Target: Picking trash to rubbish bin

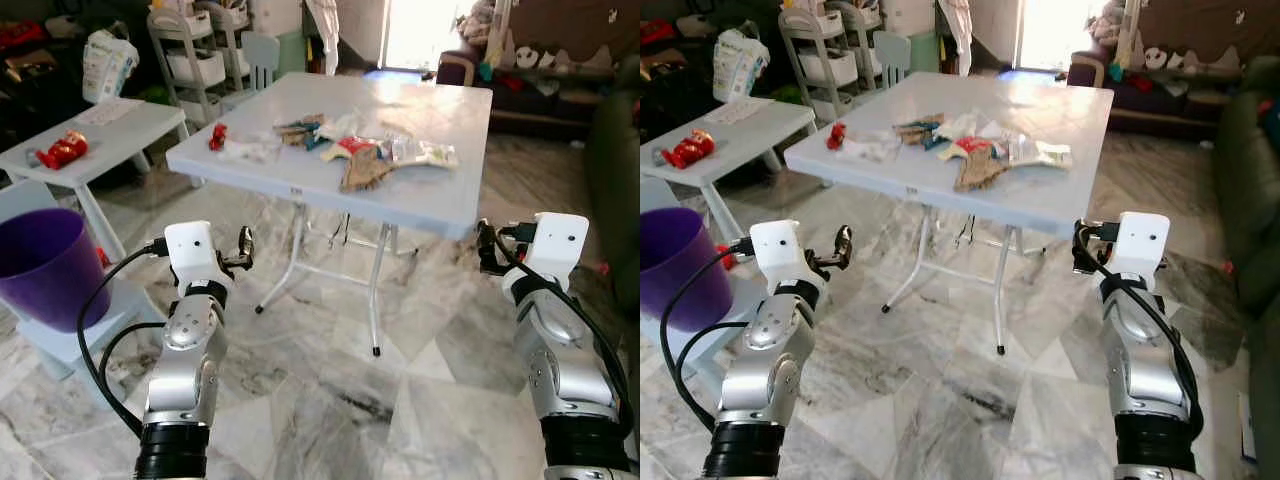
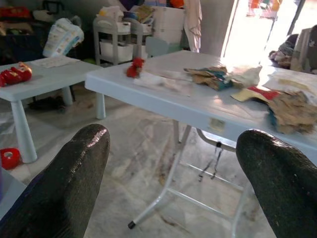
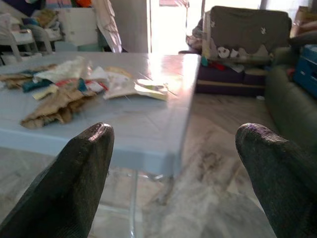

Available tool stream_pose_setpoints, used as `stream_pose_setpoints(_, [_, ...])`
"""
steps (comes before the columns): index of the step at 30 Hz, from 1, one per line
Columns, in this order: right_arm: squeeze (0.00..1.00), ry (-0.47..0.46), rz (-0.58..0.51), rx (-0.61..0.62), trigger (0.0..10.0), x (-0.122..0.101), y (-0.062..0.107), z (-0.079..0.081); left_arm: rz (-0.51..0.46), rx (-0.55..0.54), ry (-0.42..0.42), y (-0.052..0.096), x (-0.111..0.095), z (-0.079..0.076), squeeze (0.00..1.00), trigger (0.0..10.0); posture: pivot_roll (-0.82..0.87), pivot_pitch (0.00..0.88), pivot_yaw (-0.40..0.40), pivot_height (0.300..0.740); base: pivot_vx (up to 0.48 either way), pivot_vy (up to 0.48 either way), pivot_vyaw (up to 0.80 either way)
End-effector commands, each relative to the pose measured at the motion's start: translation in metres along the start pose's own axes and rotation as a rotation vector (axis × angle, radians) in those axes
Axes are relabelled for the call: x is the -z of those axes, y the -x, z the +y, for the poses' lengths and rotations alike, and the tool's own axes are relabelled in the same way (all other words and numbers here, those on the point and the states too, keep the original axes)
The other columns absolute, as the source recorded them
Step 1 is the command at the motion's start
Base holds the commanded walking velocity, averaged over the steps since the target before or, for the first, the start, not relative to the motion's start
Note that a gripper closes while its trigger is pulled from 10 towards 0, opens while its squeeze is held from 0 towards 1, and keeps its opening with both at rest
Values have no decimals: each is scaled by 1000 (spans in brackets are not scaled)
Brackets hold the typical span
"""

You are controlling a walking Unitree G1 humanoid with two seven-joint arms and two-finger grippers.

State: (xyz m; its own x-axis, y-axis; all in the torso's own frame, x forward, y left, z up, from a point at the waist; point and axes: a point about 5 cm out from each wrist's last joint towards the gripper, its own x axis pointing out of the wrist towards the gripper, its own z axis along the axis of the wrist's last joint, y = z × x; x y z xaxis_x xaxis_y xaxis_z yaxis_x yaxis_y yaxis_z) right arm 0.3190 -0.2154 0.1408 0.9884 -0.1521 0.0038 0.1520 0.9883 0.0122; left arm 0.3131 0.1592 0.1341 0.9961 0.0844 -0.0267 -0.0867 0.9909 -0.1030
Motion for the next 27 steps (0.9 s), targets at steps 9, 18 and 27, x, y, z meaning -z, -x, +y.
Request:
stream_pose_setpoints(9, [0,-8,-15,-51,10000,-4,-1,9,-7,-17,-10,-1,-3,5,0,10000,-27,0,-18,740,454,0,0])
stream_pose_setpoints(18, [0,-8,-15,-72,10000,-5,0,13,-5,-16,-7,-2,-3,5,0,10000,-28,0,-20,740,454,0,0])
stream_pose_setpoints(27, [0,-12,-8,-88,10000,-4,1,15,3,-22,-7,-1,-1,5,0,10000,-29,0,-21,740,423,93,0])
